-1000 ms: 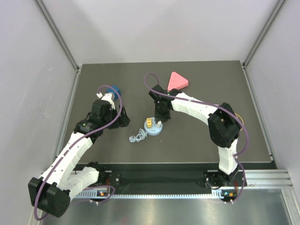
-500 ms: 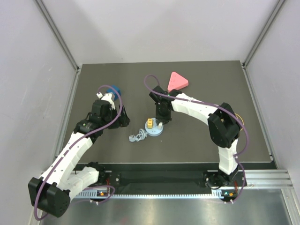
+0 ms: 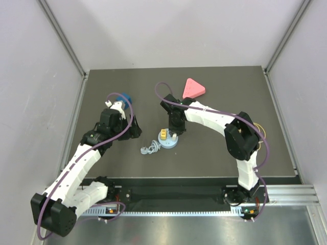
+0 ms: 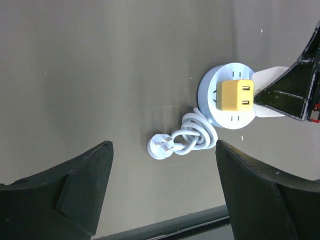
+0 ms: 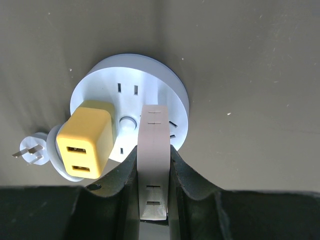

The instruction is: Insert the plug

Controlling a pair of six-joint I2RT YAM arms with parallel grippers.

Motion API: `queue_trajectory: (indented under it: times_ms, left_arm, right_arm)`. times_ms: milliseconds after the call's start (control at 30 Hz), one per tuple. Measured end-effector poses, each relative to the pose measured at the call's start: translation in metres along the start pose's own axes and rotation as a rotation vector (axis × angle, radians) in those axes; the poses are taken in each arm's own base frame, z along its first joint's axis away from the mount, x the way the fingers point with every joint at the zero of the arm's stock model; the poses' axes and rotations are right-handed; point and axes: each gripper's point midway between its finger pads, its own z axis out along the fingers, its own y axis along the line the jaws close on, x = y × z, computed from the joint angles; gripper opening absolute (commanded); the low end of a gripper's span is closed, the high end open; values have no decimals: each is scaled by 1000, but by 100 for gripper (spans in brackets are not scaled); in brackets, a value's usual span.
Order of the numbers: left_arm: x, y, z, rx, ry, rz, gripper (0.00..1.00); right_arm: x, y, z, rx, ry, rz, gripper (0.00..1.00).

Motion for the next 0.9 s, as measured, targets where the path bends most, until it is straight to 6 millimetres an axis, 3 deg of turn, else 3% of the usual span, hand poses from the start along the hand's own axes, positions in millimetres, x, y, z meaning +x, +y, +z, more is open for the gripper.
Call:
queue_trajectory:
  times_ms: [900]
  left_arm:
    - [-2, -2, -4, 12, -15, 0, 88]
  right_arm:
    - [1, 1, 4, 46, -14, -23, 0]
